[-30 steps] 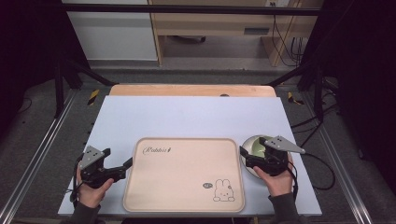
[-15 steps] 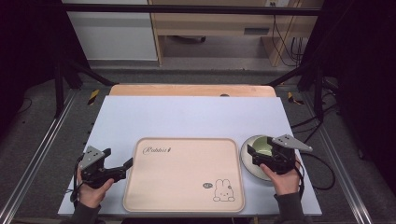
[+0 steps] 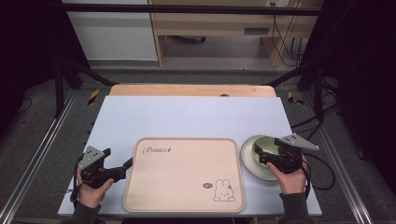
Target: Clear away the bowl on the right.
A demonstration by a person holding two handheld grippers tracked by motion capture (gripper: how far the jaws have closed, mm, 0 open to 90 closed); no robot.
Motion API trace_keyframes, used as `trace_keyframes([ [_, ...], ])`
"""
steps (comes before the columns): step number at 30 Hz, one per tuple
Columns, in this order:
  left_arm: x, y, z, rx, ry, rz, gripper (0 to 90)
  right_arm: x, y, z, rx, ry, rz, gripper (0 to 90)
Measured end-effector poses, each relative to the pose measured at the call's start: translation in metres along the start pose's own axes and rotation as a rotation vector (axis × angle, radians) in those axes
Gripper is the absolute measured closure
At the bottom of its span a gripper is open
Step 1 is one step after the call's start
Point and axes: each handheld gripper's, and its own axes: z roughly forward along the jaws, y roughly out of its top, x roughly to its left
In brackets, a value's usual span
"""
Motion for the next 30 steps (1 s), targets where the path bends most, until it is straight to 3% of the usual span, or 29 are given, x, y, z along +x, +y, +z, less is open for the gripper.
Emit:
trace_keyframes([
  [17, 0.0, -0.001, 0.001, 0.007, 0.0, 0.004, 6.8, -0.03, -0.009, 0.001, 0.067, -0.12, 0.049, 21.2],
  [30, 0.0, -0.002, 0.003, 0.015, -0.003, 0.006, 7.0, -0.047, -0.016, 0.003, 0.113, -0.168, 0.095, 23.0],
])
